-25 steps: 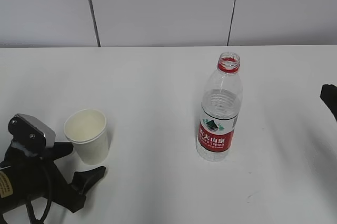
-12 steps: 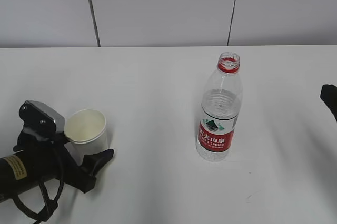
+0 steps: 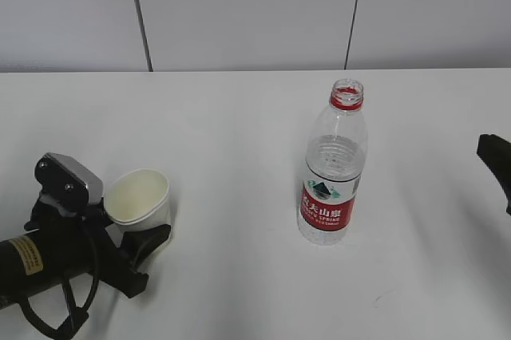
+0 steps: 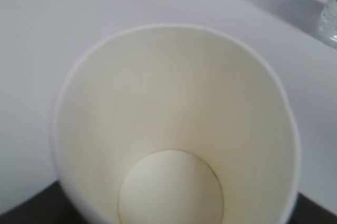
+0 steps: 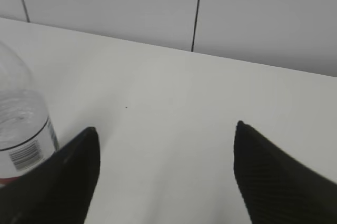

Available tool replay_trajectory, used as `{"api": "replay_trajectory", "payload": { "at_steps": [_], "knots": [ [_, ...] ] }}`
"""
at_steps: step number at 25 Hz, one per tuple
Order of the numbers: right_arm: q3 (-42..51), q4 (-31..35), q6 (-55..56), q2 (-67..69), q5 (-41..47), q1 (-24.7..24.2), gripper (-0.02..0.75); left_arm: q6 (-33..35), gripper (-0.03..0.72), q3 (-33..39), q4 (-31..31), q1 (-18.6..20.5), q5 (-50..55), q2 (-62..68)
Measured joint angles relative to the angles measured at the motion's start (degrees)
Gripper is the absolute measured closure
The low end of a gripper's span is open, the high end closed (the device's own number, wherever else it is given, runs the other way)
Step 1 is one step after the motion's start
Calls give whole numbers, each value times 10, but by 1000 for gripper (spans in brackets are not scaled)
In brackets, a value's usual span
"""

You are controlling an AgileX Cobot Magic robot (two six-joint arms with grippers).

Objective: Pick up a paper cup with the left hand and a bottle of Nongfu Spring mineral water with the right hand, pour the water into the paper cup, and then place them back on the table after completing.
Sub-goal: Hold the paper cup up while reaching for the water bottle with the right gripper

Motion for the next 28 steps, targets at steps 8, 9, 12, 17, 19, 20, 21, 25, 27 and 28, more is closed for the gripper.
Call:
{"api": "replay_trajectory", "payload": {
  "at_steps": [8, 9, 12, 17, 19, 20, 21, 25, 27, 28],
  "knots": [
    [0, -179, 126, 92, -87, 0, 151, -3, 263, 0, 22, 0, 0, 0],
    [0, -195, 137, 110, -105, 0, 151, -4, 263, 0, 22, 0, 0, -1],
    [0, -215, 170, 158, -152, 0, 151, -4, 263, 0, 23, 0, 1, -9],
    [-1, -256, 181, 234, -233, 0, 151, -4, 263, 0, 23, 0, 0, -29],
    [-2, -274, 181, 264, -259, 0, 151, -10, 264, 0, 23, 0, 1, -29],
    [-3, -277, 181, 281, -266, 0, 151, -13, 264, 0, 24, 0, 1, -29],
    [-4, -280, 181, 295, -276, 0, 151, -17, 264, 0, 25, 0, 1, -29],
    [-20, -297, 152, 360, -311, 0, 150, -21, 264, 0, 30, 0, 1, -29],
    [-35, -305, 144, 392, -317, 0, 148, -22, 264, 0, 30, 0, 1, -29],
    [-42, -307, 141, 405, -318, 0, 146, -22, 264, 0, 30, 0, 1, -29]
  ]
}}
